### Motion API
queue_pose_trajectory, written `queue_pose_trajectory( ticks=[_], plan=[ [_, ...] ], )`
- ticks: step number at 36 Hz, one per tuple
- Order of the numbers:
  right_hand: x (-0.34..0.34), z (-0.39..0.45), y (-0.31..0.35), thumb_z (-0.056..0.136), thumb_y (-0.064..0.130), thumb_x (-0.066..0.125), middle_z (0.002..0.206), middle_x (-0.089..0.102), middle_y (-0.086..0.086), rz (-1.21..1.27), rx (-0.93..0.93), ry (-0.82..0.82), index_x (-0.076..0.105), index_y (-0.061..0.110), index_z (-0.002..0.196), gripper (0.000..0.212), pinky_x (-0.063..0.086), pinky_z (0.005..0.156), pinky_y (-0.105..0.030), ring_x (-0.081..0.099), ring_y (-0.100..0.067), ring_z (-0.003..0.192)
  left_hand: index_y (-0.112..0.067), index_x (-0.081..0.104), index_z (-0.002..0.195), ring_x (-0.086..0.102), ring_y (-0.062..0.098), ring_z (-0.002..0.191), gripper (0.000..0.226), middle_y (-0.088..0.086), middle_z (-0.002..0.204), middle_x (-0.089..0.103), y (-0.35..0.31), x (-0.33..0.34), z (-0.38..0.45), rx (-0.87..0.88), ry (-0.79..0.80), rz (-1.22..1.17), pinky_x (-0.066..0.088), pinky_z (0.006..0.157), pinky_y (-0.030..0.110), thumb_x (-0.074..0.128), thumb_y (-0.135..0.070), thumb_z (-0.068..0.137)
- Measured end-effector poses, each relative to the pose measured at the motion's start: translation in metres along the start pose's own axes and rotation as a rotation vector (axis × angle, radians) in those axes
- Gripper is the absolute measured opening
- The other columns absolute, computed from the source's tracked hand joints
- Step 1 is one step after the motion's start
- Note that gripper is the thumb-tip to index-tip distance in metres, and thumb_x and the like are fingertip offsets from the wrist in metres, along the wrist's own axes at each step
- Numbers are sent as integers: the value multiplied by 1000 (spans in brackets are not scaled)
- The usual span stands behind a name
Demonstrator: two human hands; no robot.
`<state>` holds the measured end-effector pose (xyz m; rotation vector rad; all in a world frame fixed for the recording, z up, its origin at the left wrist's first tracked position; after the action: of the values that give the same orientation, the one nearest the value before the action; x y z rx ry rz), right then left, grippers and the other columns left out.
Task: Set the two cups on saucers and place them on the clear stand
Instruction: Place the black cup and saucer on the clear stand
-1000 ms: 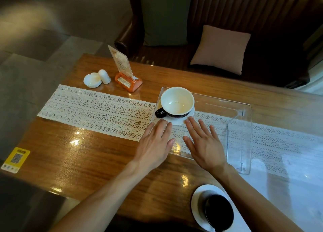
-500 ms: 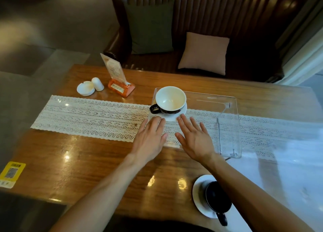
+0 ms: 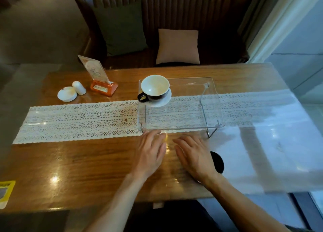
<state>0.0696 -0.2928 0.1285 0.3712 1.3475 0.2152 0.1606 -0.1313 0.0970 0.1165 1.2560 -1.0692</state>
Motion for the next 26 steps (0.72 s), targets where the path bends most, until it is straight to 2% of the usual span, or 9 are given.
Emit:
queue_pose_trajectory(
  ticks=[3, 6, 8, 11, 13, 16, 19, 26],
  plan=[
    [3, -43, -6, 97, 34, 50, 96, 68, 4, 13, 35, -25, 69, 23, 112, 26, 51, 71, -40, 61, -23, 87, -17, 64, 116, 60, 18, 108, 25, 0, 119, 62, -13, 10, -28, 21, 33, -55, 48, 94, 33, 55, -29, 96],
    [10, -87, -17, 95, 34, 53, 83, 62, 6, -16, 39, -8, 66, 26, 100, 16, 47, 61, -36, 57, -22, 76, -21, 66, 113, 62, 14, 102, 25, -4, 115, 64, -24, 21, -53, 44, 145, -50, 52, 89, 31, 56, -33, 93],
    [13, -115, -27, 92, 33, 60, 79, 57, 8, -19, 45, 43, 61, 30, 91, 3, 45, 57, -33, 55, -20, 71, -24, 65, 112, 62, 8, 98, 26, -8, 112, 63, -28, 28, -67, 42, 236, -63, 53, 86, 26, 54, -37, 92],
    [13, -150, -50, 94, 35, 55, 81, 62, 8, 18, 153, 187, 62, 29, 89, 10, 51, 58, -35, 60, -20, 74, -29, 64, 111, 61, 5, 92, 28, -13, 109, 62, -34, 38, -80, 28, 380, -61, 51, 81, 22, 51, -44, 91],
    [10, -166, -67, 95, 41, 47, 88, 66, 7, -1, 256, 342, 66, 28, 93, 23, 53, 65, -39, 63, -20, 86, -31, 63, 112, 61, 8, 93, 31, -14, 109, 62, -37, 46, -85, -7, 467, -64, 47, 82, 22, 47, -48, 90],
    [4, -181, -91, 98, 45, 40, 102, 66, 6, 2, 359, 515, 64, 29, 104, 30, 51, 76, -40, 62, -20, 100, -35, 59, 120, 57, 10, 104, 38, -15, 115, 57, -41, 59, -87, -76, 615, -60, 41, 91, 25, 42, -53, 91],
    [-4, -184, -114, 98, 43, 41, 112, 67, 5, 16, 460, 559, 64, 28, 111, 30, 52, 78, -39, 65, -22, 101, -36, 53, 127, 54, 11, 112, 43, -15, 122, 52, -46, 73, -84, -156, 773, -20, 40, 97, 30, 42, -55, 91],
    [-9, -158, -153, 98, 41, 41, 124, 66, 0, -50, 429, 561, 52, 32, 133, 37, 53, 83, -40, 64, -27, 111, -33, 56, 123, 58, 11, 100, 44, -11, 108, 54, -53, 94, -68, -319, 907, -17, 51, 86, 36, 53, -56, 86]
  ],
)
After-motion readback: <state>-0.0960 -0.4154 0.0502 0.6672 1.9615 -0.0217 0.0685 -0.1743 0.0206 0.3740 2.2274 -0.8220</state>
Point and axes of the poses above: each hand's wrist, its own z-axis towards the middle knuckle, its own x-axis out of the palm, y = z × x, the point moved 1 cm from there along z, towards the middle knuckle
